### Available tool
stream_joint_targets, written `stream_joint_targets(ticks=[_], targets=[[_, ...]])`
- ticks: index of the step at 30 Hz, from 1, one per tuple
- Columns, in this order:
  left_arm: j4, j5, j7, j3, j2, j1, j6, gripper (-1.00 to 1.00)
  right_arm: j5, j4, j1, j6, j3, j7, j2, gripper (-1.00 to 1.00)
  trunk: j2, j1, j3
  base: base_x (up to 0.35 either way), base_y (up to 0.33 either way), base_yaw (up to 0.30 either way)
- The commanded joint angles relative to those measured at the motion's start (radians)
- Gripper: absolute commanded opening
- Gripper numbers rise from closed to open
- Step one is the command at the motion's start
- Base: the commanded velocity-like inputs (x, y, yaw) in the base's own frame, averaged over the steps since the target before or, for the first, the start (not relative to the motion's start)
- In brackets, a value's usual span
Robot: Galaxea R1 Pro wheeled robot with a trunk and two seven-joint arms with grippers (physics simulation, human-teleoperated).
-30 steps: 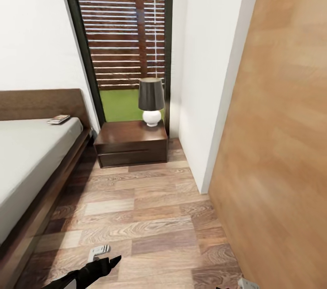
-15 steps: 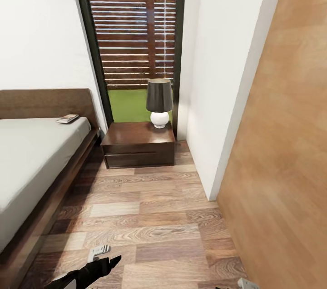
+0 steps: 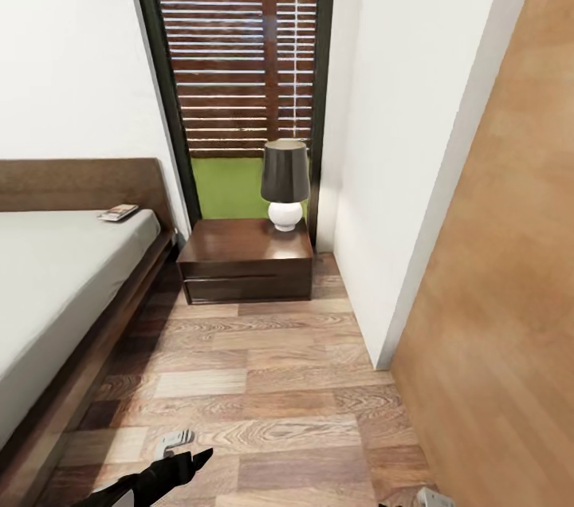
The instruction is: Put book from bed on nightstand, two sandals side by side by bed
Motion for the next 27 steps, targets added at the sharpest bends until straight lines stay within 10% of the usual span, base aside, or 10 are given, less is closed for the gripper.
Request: stream_joint_targets(ticks=[1, 27], targets=[[0.001, -0.011, -0.001, 0.007, 0.0, -0.001, -0.006, 1.0, -0.009, 0.002, -0.001, -0.002, 0.001, 0.004, 0.0, 1.0, 0.0, 0.0, -0.001, 0.31, 0.0, 0.001], [0.001, -0.011, -0.001, 0.007, 0.0, -0.001, -0.006, 1.0, -0.009, 0.002, -0.001, -0.002, 0.002, 0.004, 0.003, 1.0, 0.0, 0.0, -0.001, 0.312, 0.015, 0.0]])
